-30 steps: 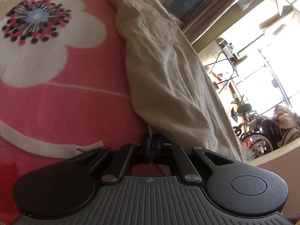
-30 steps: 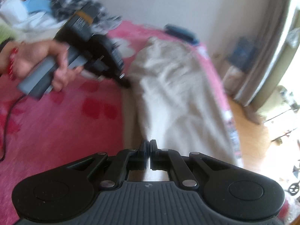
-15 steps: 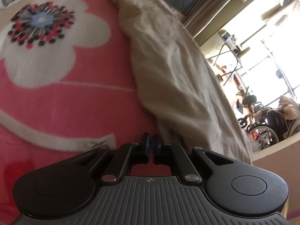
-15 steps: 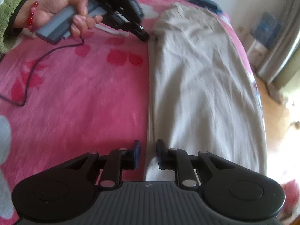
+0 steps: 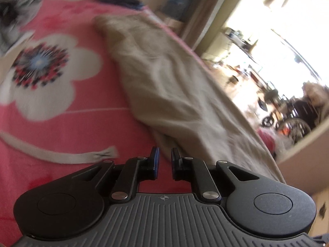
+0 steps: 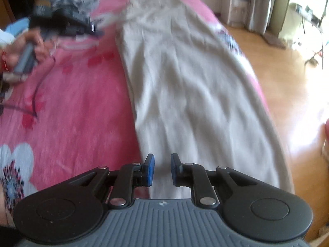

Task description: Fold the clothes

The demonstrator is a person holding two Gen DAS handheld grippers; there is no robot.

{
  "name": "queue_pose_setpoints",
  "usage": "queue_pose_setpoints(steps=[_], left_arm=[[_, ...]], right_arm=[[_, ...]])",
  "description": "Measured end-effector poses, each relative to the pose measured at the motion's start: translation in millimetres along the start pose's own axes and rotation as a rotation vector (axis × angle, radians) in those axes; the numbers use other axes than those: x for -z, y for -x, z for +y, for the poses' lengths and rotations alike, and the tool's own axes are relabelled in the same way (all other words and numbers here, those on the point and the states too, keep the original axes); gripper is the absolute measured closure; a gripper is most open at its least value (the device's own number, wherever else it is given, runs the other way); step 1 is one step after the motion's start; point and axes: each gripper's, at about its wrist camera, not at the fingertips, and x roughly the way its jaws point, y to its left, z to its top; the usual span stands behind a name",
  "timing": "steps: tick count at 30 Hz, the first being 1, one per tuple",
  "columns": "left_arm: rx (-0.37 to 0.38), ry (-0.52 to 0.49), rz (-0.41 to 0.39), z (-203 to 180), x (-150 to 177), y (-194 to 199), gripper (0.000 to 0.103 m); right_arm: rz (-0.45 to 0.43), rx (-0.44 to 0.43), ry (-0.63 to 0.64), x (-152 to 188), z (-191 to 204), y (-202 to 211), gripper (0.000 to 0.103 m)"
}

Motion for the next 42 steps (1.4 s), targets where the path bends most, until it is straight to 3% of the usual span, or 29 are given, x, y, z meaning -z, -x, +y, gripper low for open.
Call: queue_pose_setpoints(steps=[5,10,12,17,20,24,27,30,36,42], left_arm=[[0.044,-0.199,0.030,-35.7,23.2,6.1,0.085],[0.055,-0.261,0.065,-47.4,33.5,3.1,0.085],[0.057,-0.271,0.073,-51.0,34.8,1.4,0.084],[0.048,-0.311,0.104,-56.5,42.8,-4.1,0.081],[0.019,-0.340,0.125,-48.9,48.5,-1.2,0.081],[-0.029,-0.316,0.115,-29.0,46.3,6.4,0.081],[-0.056,-0.250,0.081,-15.3,36.8,4.7,0.081],[-0.063,-0.205,0.047,-10.0,24.6,2.3,0.081],[-0.081,-0.185,0.009,-5.7,13.7,-2.4,0.081],[-0.087,-0.130,0.019,12.2,12.0,-15.0,0.081]], right_arm=[[0.091,0.090,0.051,36.5,2.7,5.6,0.091],[0.183,0.133,0.004,79.0,-6.8,33.6,0.091],[0.178,0.158,0.021,74.9,-4.7,45.4,0.091],[0.052,0.213,0.059,43.9,-9.4,47.2,0.091],[0.128,0.249,0.074,50.2,-18.6,26.0,0.091],[0.166,0.296,0.090,51.7,-23.1,23.3,0.091],[0.026,0.307,0.267,12.2,-11.1,30.0,0.091],[-0.106,0.243,0.390,-39.6,0.5,21.0,0.091],[-0.225,0.013,0.473,-140.1,47.8,-36.4,0.091],[-0.308,-0.060,0.567,-189.7,96.8,-79.0,0.090]])
